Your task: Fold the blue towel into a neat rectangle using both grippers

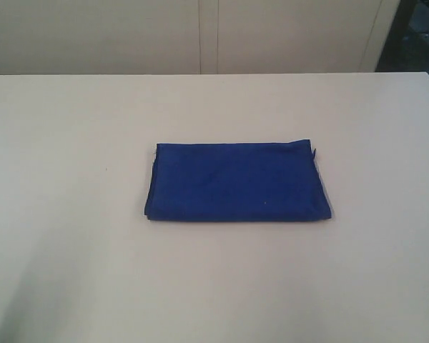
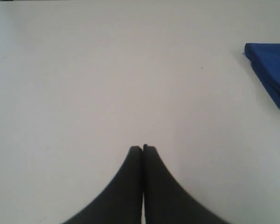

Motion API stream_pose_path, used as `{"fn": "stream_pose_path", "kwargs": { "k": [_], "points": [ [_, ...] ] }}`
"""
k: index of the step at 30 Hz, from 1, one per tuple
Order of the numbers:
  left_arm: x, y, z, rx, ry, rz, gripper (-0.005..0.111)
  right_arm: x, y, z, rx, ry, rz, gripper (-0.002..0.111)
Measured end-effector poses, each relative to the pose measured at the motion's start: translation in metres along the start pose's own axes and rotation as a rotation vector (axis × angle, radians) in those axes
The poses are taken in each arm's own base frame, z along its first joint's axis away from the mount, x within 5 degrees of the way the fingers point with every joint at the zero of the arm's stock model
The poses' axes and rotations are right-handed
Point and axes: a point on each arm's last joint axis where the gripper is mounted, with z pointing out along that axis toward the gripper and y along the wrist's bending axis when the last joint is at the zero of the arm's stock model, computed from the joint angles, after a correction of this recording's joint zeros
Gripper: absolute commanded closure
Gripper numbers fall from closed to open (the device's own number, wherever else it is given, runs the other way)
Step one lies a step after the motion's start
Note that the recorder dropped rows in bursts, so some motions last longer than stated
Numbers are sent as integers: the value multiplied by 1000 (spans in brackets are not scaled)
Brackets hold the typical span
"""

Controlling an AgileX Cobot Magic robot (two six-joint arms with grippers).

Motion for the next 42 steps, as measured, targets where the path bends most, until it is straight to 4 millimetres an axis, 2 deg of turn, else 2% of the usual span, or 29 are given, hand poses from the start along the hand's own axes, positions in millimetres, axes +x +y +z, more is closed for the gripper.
{"fn": "stream_pose_path", "kwargs": {
  "k": [11, 42],
  "points": [
    [0, 0, 0, -2, 0, 79, 107, 0, 0, 0, 0, 0, 0, 108],
    [-1, 0, 0, -3, -6, 85, 107, 0, 0, 0, 0, 0, 0, 108]
  ]
}}
